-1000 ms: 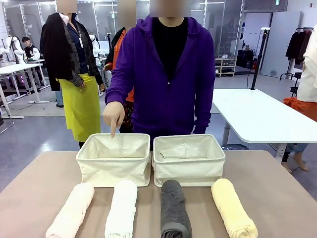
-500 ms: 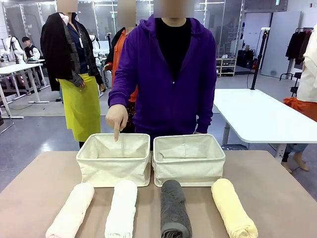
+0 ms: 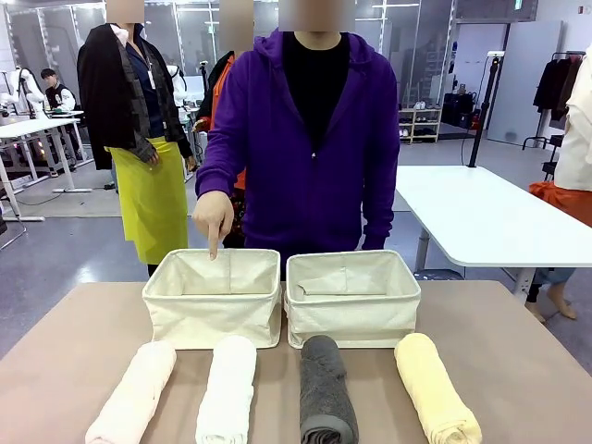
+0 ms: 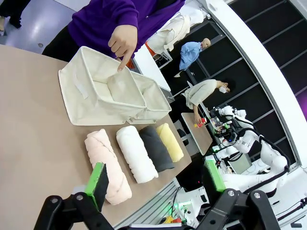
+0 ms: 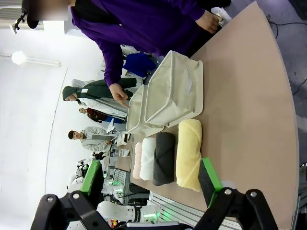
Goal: Divide the towels into two baskets.
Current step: Pick up one hotel-folded towel and place it in the Fabric basket indicated by the person.
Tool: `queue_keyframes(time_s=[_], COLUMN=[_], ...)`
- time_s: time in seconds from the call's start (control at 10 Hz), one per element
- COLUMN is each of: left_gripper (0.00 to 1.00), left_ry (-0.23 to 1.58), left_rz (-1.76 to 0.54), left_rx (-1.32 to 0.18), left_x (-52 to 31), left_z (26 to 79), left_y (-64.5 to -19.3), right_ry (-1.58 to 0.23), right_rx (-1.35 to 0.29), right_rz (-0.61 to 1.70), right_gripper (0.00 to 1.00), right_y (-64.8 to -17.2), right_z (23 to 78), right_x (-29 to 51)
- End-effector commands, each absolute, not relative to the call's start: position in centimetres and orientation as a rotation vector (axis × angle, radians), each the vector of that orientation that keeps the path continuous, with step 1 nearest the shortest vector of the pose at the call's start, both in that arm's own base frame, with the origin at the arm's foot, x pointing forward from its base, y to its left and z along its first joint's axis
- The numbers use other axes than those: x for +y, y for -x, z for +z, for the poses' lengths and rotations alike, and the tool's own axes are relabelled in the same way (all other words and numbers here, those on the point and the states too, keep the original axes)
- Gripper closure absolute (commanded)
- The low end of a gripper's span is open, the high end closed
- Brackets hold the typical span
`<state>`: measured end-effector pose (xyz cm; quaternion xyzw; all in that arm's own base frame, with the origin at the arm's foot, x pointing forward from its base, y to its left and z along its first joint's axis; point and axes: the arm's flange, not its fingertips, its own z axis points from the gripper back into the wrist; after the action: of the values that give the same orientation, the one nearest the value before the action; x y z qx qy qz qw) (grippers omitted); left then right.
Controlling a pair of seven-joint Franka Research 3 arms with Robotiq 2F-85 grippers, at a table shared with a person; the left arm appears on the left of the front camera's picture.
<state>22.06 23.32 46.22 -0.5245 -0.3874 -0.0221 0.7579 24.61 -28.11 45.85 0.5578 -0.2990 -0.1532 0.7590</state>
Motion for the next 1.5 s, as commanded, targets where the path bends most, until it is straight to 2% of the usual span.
queue_keyframes(time_s=[0.0,0.3,0.7,1.1,1.4], left_gripper=[0.0,0.0,0.0,0.0,0.0], left_ry=[1.143,1.021,0.772,0.534,0.374], left_rz=[-0.048,-0.127,-0.193,-0.303,-0.319], left_rx=[-0.844,-0.667,-0.461,-0.33,-0.238], left_x=[23.3,17.3,10.1,5.4,1.6], left_z=[46.2,48.1,49.8,49.0,46.2], left_y=[-22.1,-23.9,-25.9,-28.3,-29.7], right_ry=[-1.225,-1.225,-1.225,-1.225,-1.225], right_rx=[-0.657,-0.657,-0.657,-0.657,-0.657], right_rz=[-0.336,-0.336,-0.336,-0.336,-0.336], right_gripper=[0.0,0.0,0.0,0.0,0.0], right_y=[-24.4,-24.4,-24.4,-24.4,-24.4], right_z=[46.1,46.1,46.1,46.1,46.1], right_x=[-28.1,-28.1,-28.1,-28.1,-28.1])
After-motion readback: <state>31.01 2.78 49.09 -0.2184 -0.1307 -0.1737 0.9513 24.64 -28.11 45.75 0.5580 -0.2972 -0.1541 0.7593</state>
